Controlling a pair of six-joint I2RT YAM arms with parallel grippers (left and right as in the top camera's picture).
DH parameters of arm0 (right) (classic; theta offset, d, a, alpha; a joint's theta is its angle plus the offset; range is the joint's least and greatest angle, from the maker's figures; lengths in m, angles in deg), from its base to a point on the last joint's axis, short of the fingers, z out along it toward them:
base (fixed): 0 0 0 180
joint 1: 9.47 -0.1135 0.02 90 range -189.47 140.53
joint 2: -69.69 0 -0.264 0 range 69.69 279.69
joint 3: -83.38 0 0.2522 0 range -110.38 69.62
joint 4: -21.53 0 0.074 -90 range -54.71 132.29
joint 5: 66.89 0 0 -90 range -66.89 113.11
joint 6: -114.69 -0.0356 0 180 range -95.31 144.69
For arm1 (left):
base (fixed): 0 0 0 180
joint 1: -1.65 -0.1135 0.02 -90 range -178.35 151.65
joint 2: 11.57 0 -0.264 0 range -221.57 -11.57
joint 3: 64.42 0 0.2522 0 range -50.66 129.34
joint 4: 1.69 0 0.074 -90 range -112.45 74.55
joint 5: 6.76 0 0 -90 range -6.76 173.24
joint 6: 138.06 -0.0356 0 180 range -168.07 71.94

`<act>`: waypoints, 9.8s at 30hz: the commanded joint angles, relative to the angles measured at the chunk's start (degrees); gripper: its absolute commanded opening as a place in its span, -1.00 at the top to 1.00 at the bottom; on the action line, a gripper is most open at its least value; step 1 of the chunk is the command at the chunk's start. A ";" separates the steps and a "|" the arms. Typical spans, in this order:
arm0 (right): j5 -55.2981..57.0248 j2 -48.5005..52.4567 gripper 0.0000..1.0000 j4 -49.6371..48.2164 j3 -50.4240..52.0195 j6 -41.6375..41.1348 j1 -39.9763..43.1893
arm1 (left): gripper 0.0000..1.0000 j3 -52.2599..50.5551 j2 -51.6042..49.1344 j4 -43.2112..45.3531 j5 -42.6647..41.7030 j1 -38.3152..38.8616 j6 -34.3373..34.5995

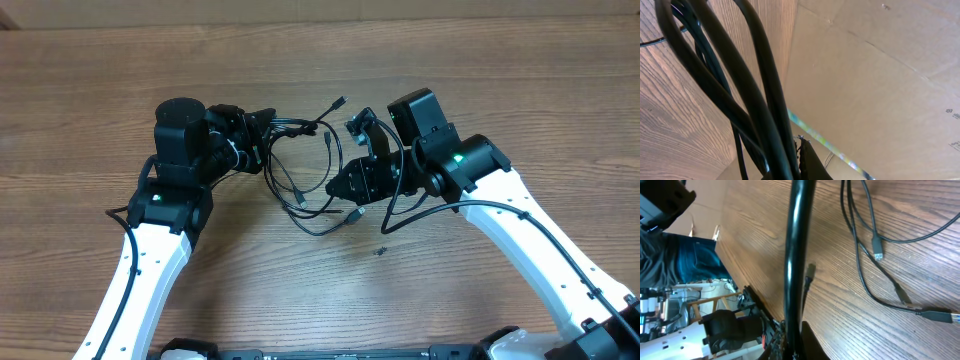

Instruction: Untangle cables

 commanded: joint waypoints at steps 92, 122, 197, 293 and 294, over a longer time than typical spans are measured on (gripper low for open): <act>-18.18 -0.11 0.92 -33.22 -2.67 -46.21 16.70 | 0.92 0.57 1.07 3.74 -28.30 5.01 -82.55; -17.97 -0.11 0.92 -38.62 -2.60 -54.29 17.68 | 0.91 0.57 1.07 13.44 -34.84 5.70 -73.61; -15.65 -0.11 -1.00 -28.02 -2.56 -22.23 17.97 | 0.92 0.57 1.05 40.44 -23.30 -0.52 -56.65; 3.69 -0.11 -0.93 -19.41 -2.54 -19.85 4.96 | 0.91 0.57 0.22 12.63 14.03 4.61 0.79; 3.65 -0.11 -0.92 -19.56 -2.54 -18.75 4.09 | 0.92 0.57 0.22 11.80 14.73 4.61 2.62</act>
